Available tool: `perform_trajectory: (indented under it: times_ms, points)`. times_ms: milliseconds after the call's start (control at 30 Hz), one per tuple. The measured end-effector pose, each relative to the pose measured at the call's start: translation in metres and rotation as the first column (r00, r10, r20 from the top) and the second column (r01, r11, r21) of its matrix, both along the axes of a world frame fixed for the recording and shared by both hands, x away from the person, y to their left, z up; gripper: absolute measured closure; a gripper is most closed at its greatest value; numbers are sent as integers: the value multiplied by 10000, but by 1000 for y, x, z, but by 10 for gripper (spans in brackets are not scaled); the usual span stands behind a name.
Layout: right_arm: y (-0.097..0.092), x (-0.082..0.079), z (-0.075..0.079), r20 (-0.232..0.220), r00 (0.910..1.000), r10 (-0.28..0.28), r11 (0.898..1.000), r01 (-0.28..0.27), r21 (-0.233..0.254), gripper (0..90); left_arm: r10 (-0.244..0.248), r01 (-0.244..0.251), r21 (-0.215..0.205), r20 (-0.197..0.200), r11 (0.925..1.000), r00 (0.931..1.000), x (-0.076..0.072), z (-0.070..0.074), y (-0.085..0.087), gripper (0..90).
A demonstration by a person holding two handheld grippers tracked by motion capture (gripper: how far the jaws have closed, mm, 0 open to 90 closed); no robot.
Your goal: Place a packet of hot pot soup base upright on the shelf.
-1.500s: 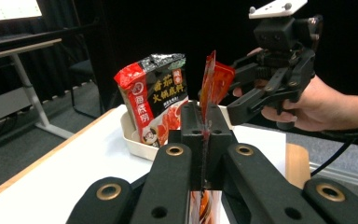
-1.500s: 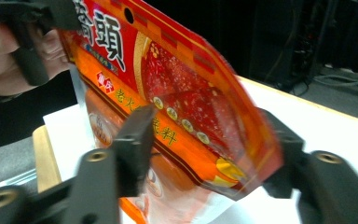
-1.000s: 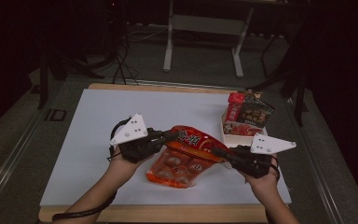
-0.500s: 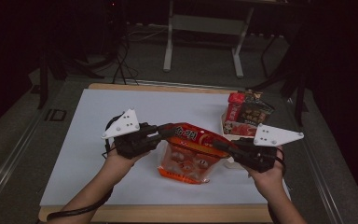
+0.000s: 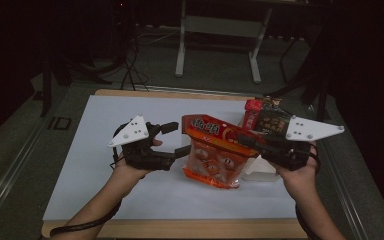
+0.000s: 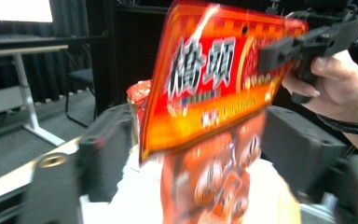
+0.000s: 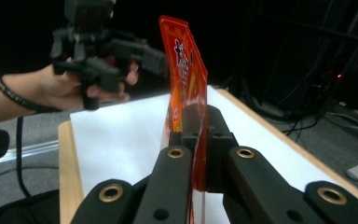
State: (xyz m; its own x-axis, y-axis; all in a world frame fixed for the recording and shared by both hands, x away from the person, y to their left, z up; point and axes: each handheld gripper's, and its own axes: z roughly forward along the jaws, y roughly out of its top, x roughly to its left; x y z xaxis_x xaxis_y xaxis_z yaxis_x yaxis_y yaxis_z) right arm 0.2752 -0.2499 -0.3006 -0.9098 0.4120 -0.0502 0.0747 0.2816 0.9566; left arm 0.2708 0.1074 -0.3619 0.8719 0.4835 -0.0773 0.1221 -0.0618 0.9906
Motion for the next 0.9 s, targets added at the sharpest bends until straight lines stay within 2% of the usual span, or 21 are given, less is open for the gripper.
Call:
perform_trajectory:
  times_ms: [67, 133, 200, 300, 367, 533, 633, 700, 767, 900]
  points:
    - [-4, 0, 8, 146, 9999, -57, 10000, 56, 34, 900, 211, -212, 111, 72, 9997, 9998, -2, -5, 0, 67]
    - [-8, 1, 16, 243, 9996, -149, 9999, 148, 57, 900, 161, -159, 262, -65, 9995, 9998, -3, -11, -1, 12]
    - [-13, 3, 24, 449, 9985, -300, 9995, 301, -8, 900, 97, -96, 94, -141, 9999, 9999, -4, -18, 0, 12]
    - [-22, 4, 34, 658, 9962, -574, 9984, 573, 41, 900, 323, -324, -144, -84, 9994, 9994, -7, -26, 4, 12]
    - [-29, 5, 40, 781, 9941, -758, 9971, 757, 44, 900, 381, -382, -89, -83, 9992, 9992, -8, -31, 6, 12]
    - [-48, 8, 48, 966, 9870, -1283, 9917, 1276, 136, 900, 594, -607, 497, 281, 9969, 9978, -11, -45, 10, 12]
    - [-60, 11, 49, 981, 9816, -1637, 9865, 1637, 85, 900, 584, -599, 782, 222, 9951, 9980, -12, -50, 13, 12]
    - [-67, 13, 48, 845, 9809, -1754, 9845, 1755, 60, 900, 623, -652, 1019, 314, 9927, 9976, -13, -52, 13, 12]
    - [-73, 13, 47, 898, 9764, -1966, 9803, 1977, -31, 900, 599, -648, 1311, 406, 9892, 9974, -15, -55, 14, 12]
    - [-83, 16, 44, 892, 9691, -2298, 9725, 2321, -165, 900, 534, -597, 1581, 442, 9856, 9976, -20, -63, 13, 12]
